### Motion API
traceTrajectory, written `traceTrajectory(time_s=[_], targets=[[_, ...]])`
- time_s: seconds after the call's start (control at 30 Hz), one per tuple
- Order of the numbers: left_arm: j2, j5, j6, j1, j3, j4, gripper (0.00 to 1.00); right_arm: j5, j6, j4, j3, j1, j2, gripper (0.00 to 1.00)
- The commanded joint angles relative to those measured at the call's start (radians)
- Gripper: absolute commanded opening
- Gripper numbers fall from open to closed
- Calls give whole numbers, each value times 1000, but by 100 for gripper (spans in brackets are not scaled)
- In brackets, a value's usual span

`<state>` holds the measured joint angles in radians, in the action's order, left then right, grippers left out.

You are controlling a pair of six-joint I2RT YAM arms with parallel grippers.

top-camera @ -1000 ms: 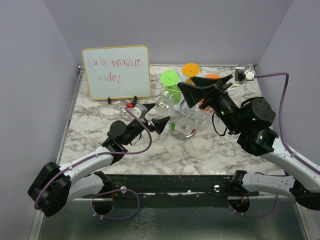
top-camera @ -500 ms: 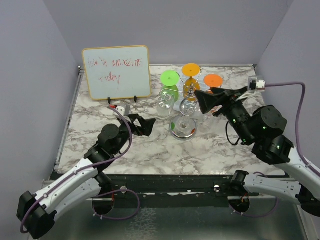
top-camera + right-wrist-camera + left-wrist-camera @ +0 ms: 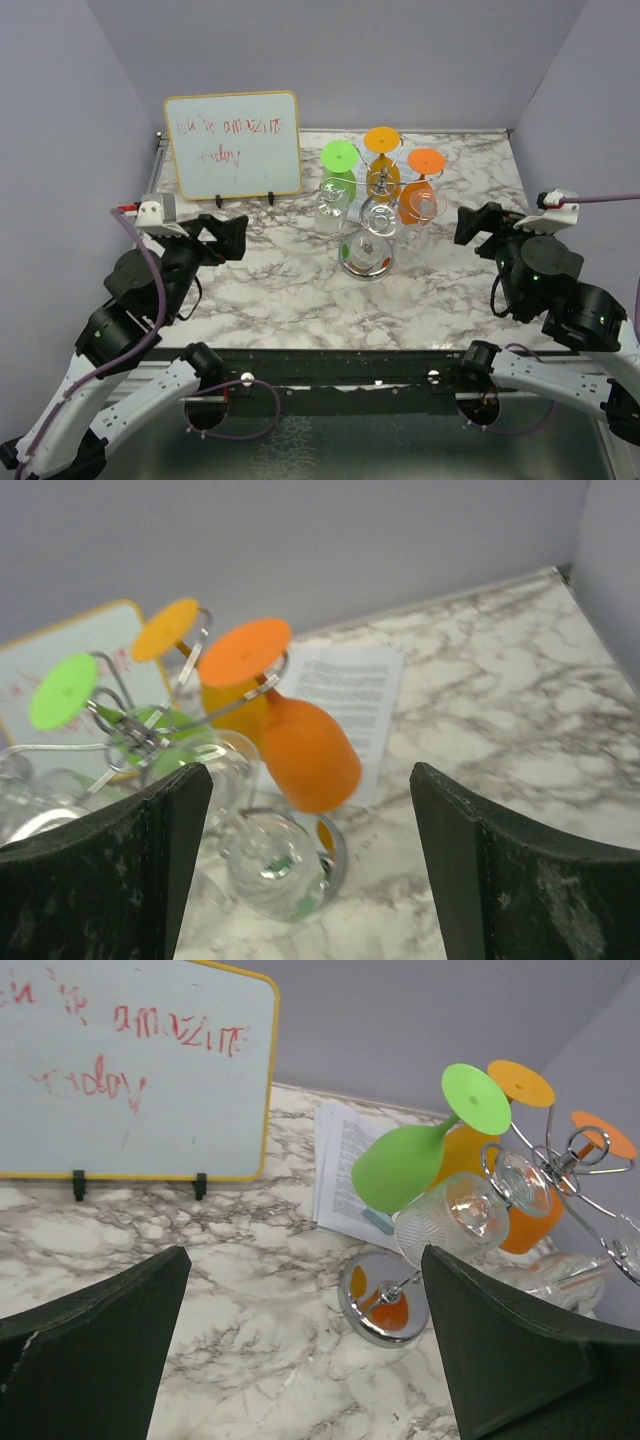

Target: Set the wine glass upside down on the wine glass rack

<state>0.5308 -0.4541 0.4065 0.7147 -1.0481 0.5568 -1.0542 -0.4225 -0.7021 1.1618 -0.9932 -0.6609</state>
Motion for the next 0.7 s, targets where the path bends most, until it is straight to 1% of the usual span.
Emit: traceTrajectory(time_s=[0.0, 0.1, 0.23, 0.33, 0.5, 0.67], targets=[[-27, -100, -97, 0, -99, 187, 99, -114, -203, -346, 11, -1, 11, 96], [-44, -129, -131, 0, -140, 227, 99, -120, -261, -431, 21, -1, 30, 98], [-66, -195, -144, -1, -170, 263, 99, -121, -261, -475, 50, -1, 66, 99], [-75, -210, -150, 0, -184, 277, 99, -111, -198, -454, 71, -1, 98, 99], [-75, -207, -152, 0, -181, 281, 99, -58, -57, -364, 89, -2, 168, 99], [-62, -221, -147, -1, -173, 285, 99, -33, -9, -309, 90, 0, 228, 99]])
